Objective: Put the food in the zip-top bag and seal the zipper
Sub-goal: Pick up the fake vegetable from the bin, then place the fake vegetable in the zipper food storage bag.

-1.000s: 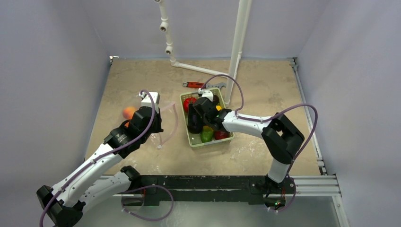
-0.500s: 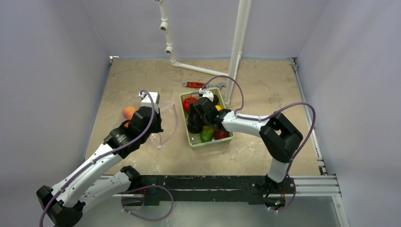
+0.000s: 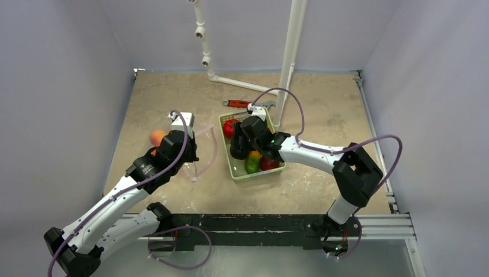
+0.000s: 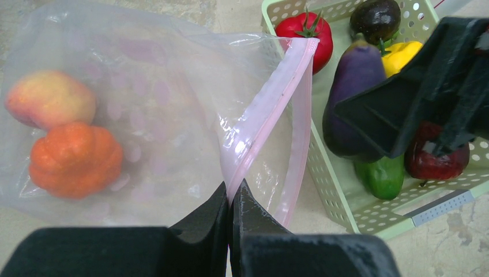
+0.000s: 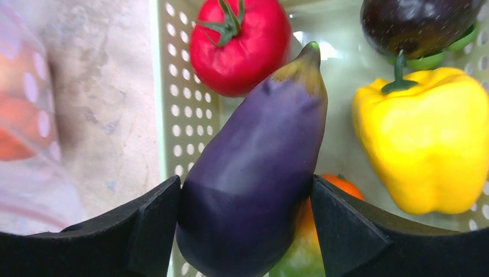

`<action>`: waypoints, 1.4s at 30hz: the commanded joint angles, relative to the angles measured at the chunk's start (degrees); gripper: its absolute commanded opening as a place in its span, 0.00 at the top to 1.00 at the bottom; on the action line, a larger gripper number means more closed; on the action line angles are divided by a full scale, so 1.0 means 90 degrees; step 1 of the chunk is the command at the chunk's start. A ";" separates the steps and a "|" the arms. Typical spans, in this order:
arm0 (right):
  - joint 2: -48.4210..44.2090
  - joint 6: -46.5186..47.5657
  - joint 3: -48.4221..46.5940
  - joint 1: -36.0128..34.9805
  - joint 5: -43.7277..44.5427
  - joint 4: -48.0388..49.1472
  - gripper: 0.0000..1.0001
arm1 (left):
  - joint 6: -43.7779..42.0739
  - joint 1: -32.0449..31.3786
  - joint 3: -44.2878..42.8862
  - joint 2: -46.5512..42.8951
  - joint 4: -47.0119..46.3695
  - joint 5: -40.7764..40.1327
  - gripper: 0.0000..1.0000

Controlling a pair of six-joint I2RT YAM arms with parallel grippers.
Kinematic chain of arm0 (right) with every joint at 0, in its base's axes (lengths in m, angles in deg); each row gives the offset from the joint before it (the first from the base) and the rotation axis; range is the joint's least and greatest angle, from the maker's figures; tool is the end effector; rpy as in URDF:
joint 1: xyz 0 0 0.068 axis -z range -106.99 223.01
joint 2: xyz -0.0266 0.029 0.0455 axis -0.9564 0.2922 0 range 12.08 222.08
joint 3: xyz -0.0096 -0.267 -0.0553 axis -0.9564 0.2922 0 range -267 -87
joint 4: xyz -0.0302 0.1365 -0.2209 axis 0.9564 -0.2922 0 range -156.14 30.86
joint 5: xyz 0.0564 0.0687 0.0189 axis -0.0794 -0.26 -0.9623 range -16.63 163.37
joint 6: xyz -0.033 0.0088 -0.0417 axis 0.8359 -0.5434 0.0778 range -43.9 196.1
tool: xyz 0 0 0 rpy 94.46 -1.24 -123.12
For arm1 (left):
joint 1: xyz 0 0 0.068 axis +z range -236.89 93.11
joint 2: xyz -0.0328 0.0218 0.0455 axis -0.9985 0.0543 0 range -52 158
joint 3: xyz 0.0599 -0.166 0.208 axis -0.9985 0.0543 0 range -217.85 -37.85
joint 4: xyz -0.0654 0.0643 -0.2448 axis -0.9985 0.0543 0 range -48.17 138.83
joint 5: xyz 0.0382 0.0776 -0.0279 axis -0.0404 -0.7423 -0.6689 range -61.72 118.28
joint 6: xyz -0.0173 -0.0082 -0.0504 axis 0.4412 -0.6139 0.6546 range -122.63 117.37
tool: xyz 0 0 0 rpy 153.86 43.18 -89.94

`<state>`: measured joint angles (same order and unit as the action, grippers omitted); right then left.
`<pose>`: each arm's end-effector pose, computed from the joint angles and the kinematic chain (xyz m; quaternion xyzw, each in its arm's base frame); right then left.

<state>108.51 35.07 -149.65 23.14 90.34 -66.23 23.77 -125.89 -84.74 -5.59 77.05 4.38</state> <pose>0.2453 0.2748 0.2190 -0.0082 0.9016 0.1989 0.3841 0.1411 -0.0958 0.3060 -0.0003 0.8721 -0.0907 0.4809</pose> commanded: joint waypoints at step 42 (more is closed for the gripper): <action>-0.2073 0.1650 0.0327 -0.1011 -0.2526 0.1325 0.72 | 0.0017 0.0014 0.0043 -0.0047 -0.0232 0.0029 1.00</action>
<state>87.89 47.50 -144.67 14.51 70.93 -57.49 23.77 -125.89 -84.74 -5.56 77.05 4.36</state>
